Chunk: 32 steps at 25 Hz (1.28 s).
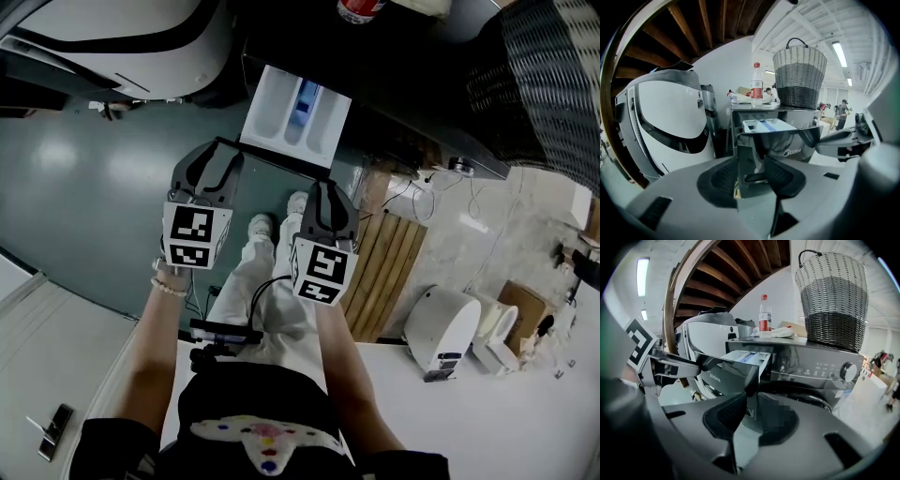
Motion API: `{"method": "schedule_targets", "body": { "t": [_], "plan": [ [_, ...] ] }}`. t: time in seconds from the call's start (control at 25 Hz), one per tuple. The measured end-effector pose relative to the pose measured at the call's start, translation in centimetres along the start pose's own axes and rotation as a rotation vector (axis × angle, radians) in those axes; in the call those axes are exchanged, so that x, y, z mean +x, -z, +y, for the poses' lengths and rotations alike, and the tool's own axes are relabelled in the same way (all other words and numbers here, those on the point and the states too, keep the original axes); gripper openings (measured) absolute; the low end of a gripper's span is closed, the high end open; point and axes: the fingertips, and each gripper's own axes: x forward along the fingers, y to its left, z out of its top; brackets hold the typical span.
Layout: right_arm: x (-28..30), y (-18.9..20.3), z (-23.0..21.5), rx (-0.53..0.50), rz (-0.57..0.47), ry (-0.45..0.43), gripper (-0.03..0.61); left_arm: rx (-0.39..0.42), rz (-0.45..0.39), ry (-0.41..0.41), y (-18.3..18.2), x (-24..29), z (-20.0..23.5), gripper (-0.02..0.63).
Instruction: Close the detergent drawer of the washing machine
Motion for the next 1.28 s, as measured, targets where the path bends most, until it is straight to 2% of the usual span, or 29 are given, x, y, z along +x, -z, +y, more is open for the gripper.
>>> {"method": "schedule_targets", "body": {
  "t": [1.28],
  "plan": [
    [5.1,-3.5,-2.4,-0.058,0.011,-0.007,0.078,-0.018,-0.012,-0.051,-3.5,5.0,1.7,0.176]
  ]
}}
